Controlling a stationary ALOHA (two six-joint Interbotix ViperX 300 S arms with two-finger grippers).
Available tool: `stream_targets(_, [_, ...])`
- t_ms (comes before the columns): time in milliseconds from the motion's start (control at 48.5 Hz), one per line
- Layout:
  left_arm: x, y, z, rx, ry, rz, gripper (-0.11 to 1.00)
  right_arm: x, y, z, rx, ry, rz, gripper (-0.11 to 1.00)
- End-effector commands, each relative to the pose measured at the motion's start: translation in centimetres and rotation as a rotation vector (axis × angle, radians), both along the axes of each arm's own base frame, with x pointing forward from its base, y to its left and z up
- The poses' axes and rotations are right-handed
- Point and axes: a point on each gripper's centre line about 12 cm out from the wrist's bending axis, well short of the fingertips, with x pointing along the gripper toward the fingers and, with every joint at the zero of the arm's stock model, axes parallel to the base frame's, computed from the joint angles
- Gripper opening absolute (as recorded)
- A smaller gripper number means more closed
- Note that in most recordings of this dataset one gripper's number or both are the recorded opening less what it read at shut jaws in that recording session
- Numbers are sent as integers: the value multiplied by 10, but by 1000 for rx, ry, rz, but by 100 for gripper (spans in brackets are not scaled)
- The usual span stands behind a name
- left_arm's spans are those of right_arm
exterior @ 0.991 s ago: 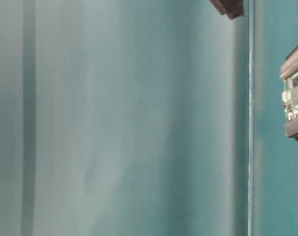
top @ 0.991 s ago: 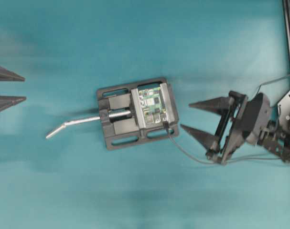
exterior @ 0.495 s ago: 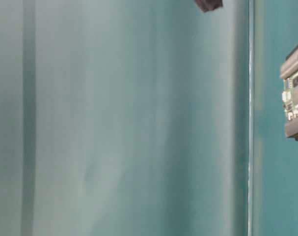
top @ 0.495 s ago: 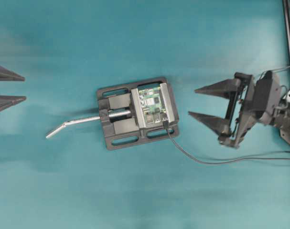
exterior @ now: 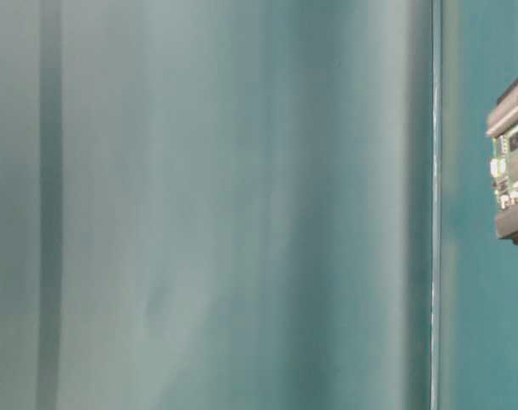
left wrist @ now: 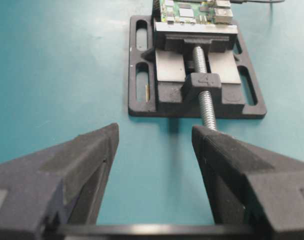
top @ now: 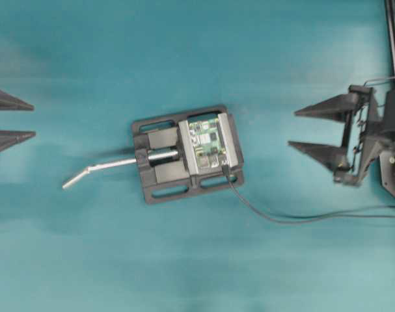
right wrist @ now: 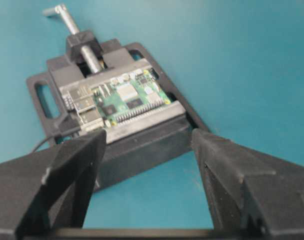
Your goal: Insert the USB into the fixed PCB.
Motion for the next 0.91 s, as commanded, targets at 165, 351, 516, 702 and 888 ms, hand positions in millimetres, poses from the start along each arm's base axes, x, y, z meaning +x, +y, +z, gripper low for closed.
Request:
stream_targets(165, [2,1,6,8,-13,1,64,-22,-12,10,-47,-54,-5,74])
stream_targets(351, [2,1,6,8,-13,1,64,-36,-17,10,-63,-48,5,74])
stream_targets(516, [2,1,6,10,-11,0,64,-44,-22,7,-50,-30,-3,74])
stream_targets(702, [2,1,6,8,-13,2,64,-55,-24,0,-57,-25,0,74])
stream_targets(888, [2,1,6,8,-13,2,64,-62,-22,-5,-55,-34,13,74])
